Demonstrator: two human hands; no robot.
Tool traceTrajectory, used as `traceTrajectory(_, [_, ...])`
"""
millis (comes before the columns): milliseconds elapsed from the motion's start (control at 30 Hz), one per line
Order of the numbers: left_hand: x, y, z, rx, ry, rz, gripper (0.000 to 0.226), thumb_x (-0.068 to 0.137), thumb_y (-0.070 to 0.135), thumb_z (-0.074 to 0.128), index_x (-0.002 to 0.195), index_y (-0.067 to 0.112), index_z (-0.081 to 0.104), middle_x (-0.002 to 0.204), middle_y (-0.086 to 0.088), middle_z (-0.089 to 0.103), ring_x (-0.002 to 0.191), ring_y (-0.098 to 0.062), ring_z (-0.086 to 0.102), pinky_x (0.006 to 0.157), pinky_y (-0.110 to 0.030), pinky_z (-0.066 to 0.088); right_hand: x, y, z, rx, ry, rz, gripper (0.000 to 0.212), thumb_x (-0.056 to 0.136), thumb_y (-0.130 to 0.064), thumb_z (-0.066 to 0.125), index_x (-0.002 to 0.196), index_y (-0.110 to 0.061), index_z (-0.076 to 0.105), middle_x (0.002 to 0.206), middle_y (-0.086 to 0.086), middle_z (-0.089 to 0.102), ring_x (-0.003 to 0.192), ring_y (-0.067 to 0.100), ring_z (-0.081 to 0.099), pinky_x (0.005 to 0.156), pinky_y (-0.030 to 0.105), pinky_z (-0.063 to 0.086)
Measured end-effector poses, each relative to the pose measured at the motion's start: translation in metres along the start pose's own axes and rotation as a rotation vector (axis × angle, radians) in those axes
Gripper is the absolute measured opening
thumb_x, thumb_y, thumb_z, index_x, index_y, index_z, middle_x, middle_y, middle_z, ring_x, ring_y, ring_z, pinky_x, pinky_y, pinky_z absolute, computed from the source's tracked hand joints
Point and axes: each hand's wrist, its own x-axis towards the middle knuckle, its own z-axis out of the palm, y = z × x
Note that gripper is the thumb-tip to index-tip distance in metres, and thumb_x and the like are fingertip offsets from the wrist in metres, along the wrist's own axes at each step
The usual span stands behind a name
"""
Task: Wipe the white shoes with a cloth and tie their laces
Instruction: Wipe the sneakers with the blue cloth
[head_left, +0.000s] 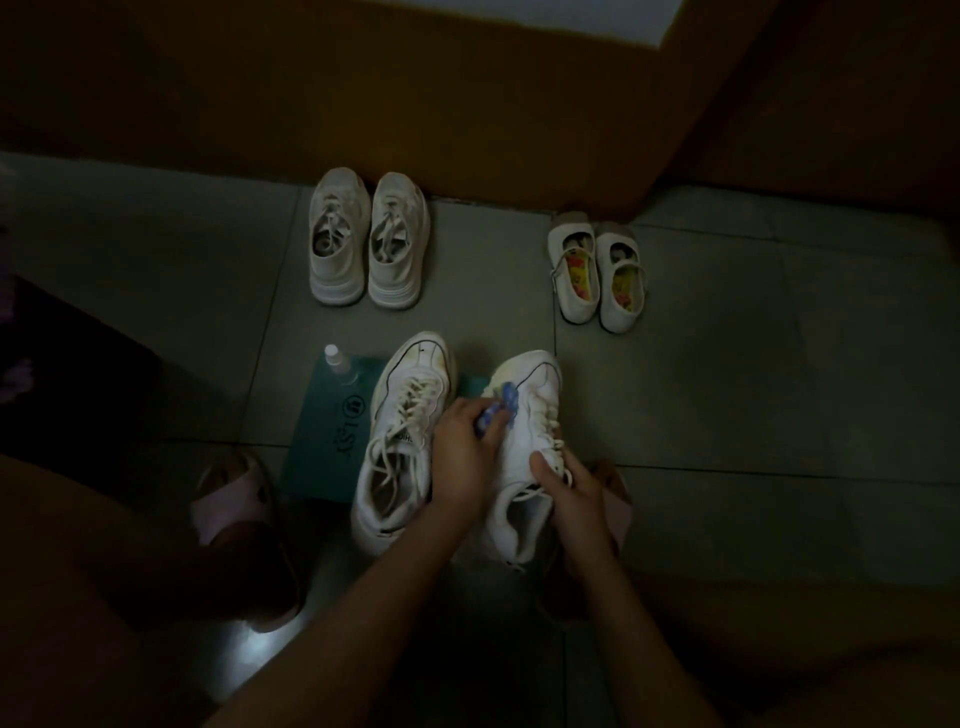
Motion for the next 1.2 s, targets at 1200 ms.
traceTrajectory(1200, [-0.119, -0.020, -0.041, -0.114, -0.098, -0.316, 0.014, 0.081, 0.014, 0.069, 0.077, 0.028, 0.066, 0.073, 0.008, 0.066, 0.070, -0.003, 0.063, 0.066, -0.019, 0.050, 0.006, -0.004, 0.012, -0.223, -0.057, -0.057, 0.044, 0.091, -0.014, 0.057, 0.134, -0.007, 0.049, 0.129, 0.014, 0.057, 0.118, 0.027, 0.054, 0.104, 0.040, 0.043])
